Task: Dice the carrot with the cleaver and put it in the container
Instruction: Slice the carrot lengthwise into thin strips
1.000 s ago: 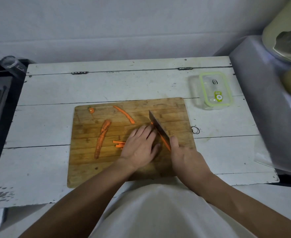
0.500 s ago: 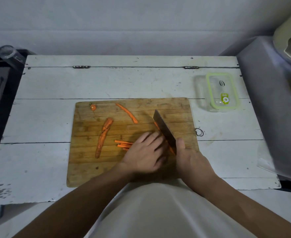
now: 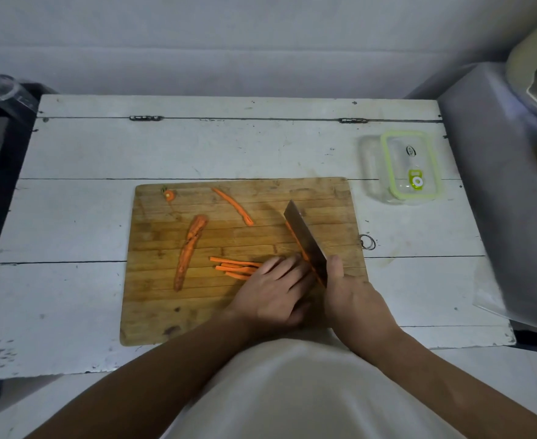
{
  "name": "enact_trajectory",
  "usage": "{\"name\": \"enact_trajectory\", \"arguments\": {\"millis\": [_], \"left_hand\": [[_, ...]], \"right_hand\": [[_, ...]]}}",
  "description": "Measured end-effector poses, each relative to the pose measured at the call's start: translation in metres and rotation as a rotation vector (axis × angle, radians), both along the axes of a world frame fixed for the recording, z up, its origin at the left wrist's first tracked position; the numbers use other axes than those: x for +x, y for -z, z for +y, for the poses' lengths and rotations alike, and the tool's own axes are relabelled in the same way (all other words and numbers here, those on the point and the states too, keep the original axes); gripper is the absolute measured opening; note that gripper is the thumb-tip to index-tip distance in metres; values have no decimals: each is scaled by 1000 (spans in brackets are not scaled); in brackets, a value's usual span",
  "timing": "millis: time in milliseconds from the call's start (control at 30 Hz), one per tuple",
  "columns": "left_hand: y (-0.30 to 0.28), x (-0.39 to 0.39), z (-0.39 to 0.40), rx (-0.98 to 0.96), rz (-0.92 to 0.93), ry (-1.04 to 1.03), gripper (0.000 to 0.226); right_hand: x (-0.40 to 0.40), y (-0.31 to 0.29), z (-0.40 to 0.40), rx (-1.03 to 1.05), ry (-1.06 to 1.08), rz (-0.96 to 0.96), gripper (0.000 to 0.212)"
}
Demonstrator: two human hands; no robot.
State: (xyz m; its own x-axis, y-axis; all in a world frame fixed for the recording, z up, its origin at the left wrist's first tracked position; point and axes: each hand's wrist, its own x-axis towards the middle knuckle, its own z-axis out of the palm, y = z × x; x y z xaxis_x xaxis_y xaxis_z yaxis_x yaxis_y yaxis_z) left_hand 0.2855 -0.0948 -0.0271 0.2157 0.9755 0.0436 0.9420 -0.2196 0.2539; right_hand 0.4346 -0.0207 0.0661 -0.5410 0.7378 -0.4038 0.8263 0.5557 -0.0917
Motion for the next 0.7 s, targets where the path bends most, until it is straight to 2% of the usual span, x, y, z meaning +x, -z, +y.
{"name": "enact_trajectory", "arguments": {"millis": [133, 267, 400, 600, 700], "left_hand": [[1, 2, 0, -21, -17, -20, 53], [4, 1, 1, -28, -27, -19, 51], [7, 2, 0, 3, -75, -17, 47], [3, 1, 1, -2, -63, -28, 51], [5, -1, 2, -7, -62, -28, 51]], "right_hand": [[-3, -1, 0, -21, -12, 10, 36], [-14, 5, 7, -64, 73, 38, 26], [-28, 13, 8, -50, 49, 62, 34], [-1, 2, -2, -86, 99, -25, 35], [-9, 1, -1, -68, 70, 2, 31]]}}
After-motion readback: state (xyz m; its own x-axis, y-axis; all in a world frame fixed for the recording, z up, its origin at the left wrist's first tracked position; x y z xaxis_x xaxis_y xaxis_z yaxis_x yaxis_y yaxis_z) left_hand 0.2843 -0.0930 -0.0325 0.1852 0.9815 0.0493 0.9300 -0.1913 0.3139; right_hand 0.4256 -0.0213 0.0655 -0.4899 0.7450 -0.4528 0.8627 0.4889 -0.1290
